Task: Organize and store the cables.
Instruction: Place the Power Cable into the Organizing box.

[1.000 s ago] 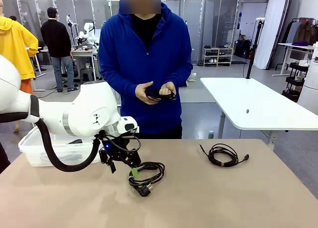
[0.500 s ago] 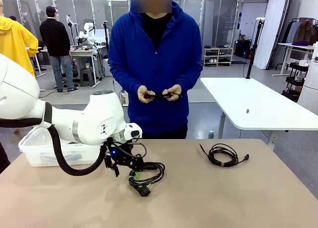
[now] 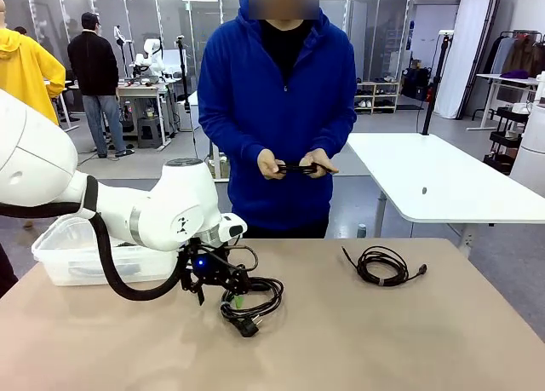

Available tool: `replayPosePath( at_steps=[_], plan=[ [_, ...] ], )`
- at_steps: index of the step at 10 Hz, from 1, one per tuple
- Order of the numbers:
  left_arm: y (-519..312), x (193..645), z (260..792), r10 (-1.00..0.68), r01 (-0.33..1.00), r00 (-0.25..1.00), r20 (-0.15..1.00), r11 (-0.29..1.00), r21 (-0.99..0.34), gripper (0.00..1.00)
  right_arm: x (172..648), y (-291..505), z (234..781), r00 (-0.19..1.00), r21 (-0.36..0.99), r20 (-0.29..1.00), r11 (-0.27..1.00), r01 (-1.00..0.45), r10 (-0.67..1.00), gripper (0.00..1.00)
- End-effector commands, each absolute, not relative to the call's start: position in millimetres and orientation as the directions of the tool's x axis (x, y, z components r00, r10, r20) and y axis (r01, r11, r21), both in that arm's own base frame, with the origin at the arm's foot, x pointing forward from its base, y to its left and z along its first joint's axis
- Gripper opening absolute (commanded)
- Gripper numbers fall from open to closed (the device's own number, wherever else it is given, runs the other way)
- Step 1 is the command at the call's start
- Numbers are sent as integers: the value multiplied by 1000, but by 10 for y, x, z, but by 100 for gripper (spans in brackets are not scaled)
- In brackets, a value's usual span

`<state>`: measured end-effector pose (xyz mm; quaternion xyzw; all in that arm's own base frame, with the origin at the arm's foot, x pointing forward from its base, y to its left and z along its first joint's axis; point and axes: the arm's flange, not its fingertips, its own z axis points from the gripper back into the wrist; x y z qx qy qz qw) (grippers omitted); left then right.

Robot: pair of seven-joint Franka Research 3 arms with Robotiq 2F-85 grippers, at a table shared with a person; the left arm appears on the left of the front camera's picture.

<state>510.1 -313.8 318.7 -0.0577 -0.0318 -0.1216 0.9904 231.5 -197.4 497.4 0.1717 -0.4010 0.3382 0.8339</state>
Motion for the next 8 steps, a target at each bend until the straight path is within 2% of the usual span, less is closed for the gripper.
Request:
replayPosePath(
  at_steps=[1,4,8],
  plan=[
    [-3276,5038,3289,-120,123,988,93,992,-23,100,2300,-1988,4979,436,9,789,703,-712,432,100],
    [-3242,5041,3288,17,-15,998,66,999,-34,100,2300,-1988,4979,436,9,789,703,-712,432,100],
    [-3257,5044,3239,135,-134,988,78,991,-17,100,2300,-1988,4979,436,9,789,703,-712,432,100]
  ],
)
